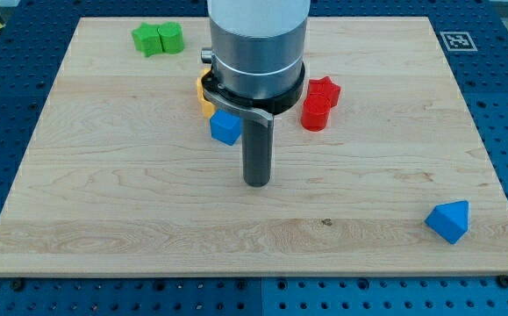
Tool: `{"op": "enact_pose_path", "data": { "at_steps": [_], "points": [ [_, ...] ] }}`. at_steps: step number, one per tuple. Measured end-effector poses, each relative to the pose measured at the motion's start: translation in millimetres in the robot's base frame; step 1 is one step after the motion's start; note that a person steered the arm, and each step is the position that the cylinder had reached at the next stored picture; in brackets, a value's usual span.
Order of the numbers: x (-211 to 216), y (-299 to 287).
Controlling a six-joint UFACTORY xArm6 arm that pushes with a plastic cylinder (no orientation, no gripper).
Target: Move the blue cube into the blue triangle
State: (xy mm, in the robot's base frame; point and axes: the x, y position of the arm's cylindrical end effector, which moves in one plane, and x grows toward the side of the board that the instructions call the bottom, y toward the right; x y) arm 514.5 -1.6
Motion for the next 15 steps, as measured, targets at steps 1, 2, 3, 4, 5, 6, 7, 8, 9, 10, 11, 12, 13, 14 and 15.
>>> {"op": "enact_pose_path", "data": {
  "at_steps": [1, 2, 3, 4, 5, 6, 7, 8, 9, 10, 11, 12, 13, 14, 15],
  "points": [
    [0, -5],
    [-13, -53],
    [-53, -91],
    [-65, -93],
    [-89, -84],
    [-83, -31],
    [-60, 13],
    [-53, 39],
    [-53, 68],
    [-53, 93],
    [-52, 93],
    [-27, 90],
    [-26, 92],
    [-24, 99],
    [-25, 104]
  ]
}}
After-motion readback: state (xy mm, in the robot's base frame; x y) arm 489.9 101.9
